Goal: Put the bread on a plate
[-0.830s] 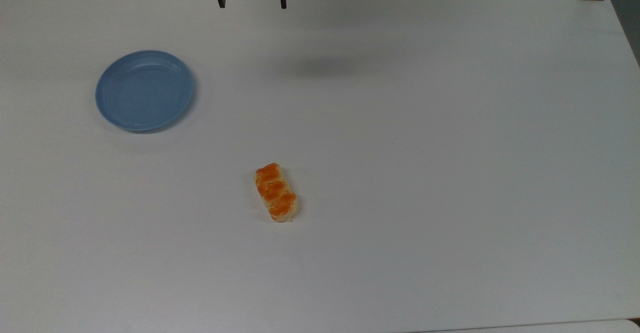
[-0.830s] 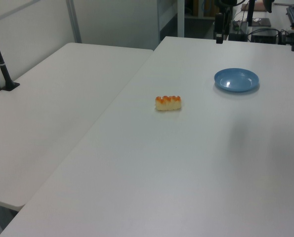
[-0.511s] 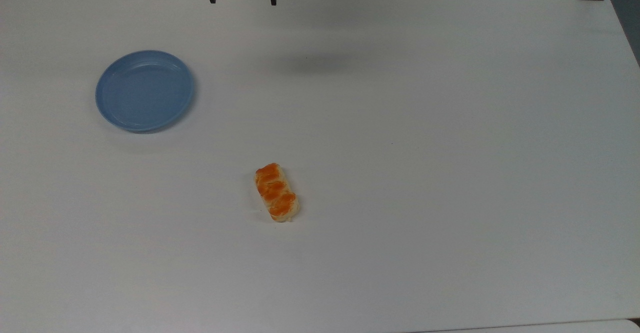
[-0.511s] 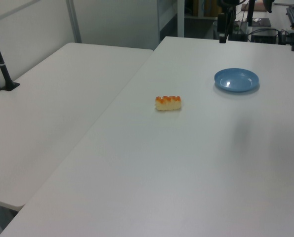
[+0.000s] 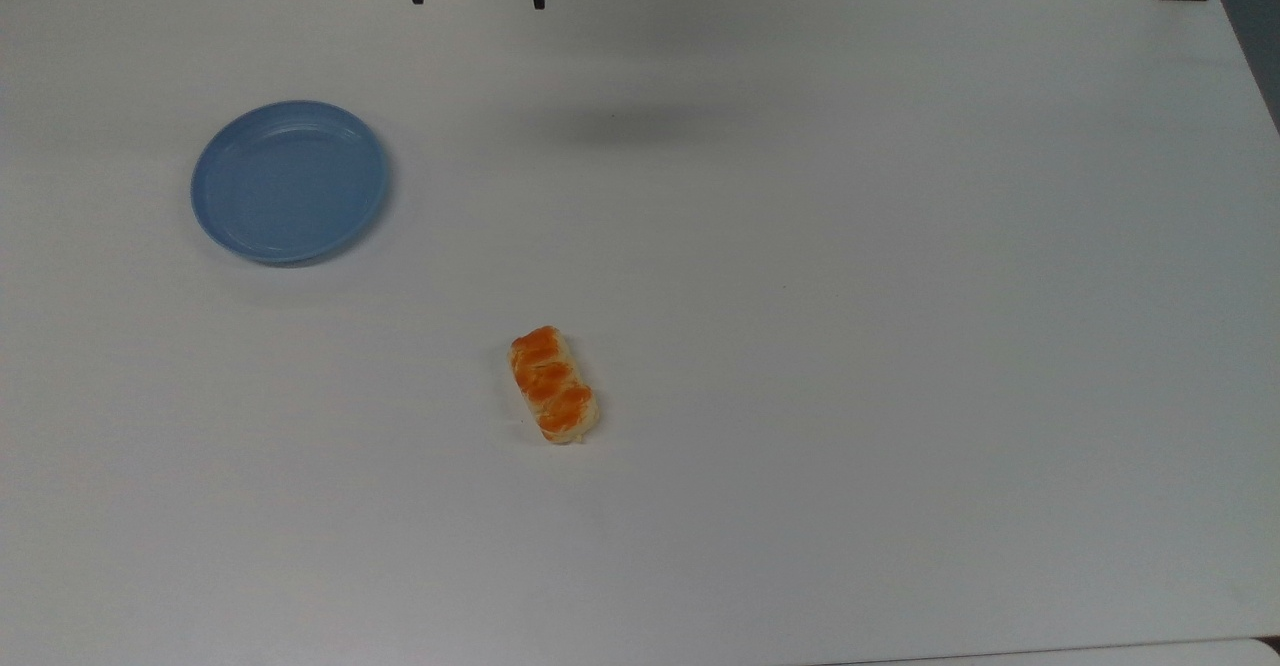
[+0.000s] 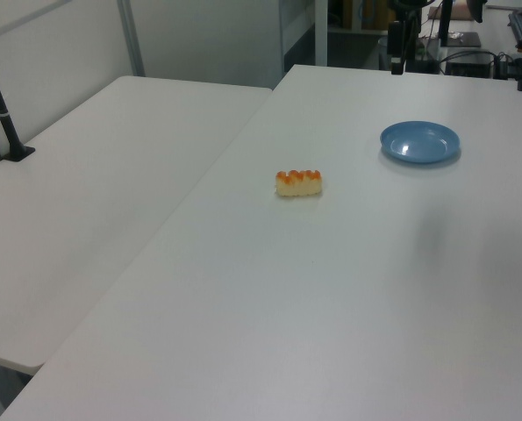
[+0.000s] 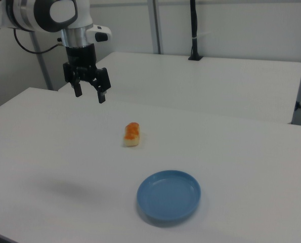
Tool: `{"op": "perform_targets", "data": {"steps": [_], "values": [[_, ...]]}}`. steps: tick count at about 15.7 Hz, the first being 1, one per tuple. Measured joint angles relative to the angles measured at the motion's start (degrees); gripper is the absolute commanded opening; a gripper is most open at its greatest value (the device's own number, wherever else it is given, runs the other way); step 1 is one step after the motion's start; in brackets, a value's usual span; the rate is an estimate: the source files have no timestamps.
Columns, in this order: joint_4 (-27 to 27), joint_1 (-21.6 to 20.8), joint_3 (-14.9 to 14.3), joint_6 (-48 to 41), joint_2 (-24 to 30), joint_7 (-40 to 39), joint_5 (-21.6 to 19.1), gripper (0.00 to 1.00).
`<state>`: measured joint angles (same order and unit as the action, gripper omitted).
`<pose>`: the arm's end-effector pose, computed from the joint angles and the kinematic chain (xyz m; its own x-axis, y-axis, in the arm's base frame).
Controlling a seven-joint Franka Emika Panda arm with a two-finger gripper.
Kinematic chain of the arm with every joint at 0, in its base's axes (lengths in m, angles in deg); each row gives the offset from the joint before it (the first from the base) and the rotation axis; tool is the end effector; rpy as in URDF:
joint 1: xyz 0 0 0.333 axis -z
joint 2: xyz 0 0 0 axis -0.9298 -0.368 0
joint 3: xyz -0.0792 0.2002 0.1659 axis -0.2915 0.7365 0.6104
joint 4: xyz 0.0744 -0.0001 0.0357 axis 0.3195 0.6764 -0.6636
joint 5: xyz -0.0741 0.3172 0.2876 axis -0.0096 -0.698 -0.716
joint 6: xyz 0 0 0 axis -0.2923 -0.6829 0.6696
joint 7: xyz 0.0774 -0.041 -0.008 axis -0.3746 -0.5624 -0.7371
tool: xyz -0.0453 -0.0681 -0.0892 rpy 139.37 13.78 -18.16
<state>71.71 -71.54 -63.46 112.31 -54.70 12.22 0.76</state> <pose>0.6045 -0.0332 0.5401 0.9977 -0.0486 -0.0468 -0.0491 -0.9987 -0.0112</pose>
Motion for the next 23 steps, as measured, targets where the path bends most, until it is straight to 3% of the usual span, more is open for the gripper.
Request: {"op": "perform_targets", "data": {"steps": [12,18,23], "values": [[0.31,-0.12,0.52,-0.08,-1.17,-0.43,0.0,1.0],[0.15,-0.46,0.02,9.3,-5.99,-8.79,0.0,1.0],[-3.08,-3.34,-2.78,18.14,-14.8,-13.18,0.0,1.0]]}}
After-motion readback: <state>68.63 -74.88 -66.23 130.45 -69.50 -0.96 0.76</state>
